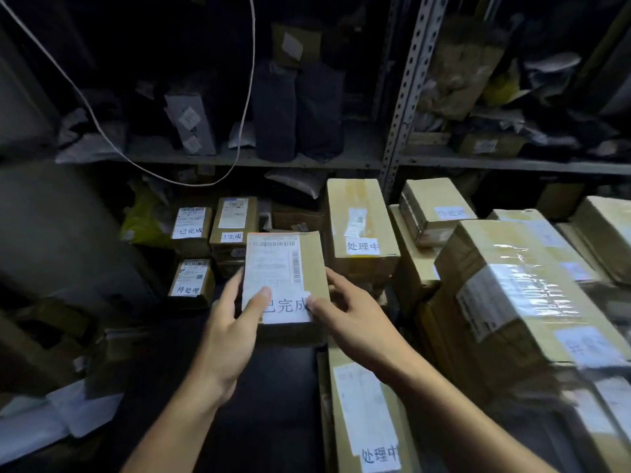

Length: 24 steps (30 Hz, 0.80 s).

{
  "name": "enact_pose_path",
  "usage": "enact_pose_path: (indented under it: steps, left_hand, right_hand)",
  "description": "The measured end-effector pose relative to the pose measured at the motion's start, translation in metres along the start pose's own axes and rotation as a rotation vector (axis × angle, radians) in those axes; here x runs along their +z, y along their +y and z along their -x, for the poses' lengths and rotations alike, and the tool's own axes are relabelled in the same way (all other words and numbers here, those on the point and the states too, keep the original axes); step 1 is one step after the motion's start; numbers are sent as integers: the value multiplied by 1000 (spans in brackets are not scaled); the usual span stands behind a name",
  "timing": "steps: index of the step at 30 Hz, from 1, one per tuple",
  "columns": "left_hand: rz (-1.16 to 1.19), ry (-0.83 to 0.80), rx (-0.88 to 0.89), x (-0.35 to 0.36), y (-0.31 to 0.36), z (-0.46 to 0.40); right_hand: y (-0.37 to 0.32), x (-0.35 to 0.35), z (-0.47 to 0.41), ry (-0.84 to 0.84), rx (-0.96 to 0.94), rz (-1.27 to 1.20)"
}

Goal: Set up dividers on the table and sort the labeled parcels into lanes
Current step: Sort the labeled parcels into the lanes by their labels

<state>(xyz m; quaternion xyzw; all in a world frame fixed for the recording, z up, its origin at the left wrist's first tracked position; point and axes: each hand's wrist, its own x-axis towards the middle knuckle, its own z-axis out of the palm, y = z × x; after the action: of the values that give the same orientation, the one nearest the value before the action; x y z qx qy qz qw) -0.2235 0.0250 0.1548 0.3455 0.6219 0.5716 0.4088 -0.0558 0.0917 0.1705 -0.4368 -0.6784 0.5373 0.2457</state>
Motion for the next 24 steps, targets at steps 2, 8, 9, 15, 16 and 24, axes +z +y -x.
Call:
enact_pose_path:
  steps: [2, 8, 9, 15, 16, 24]
  left_hand:
    - [34, -27, 43, 11, 21, 10]
    - [110, -132, 120, 38, 72, 10]
    - [119, -143, 132, 41, 79, 8]
    - [139, -206, 185, 58, 111, -10]
    - [137, -222, 191, 60, 115, -13]
    - [32, -322, 179, 92, 138, -32]
  right_hand:
    - [-16, -17, 13, 6, -37, -15]
    - [-63, -61, 29, 74, -84, 32]
    - [-70, -67, 29, 87, -83, 41]
    - [-95, -90, 25, 158, -79, 82]
    - [-98, -93, 24, 164, -79, 85]
    - [-119, -141, 25, 196, -79, 109]
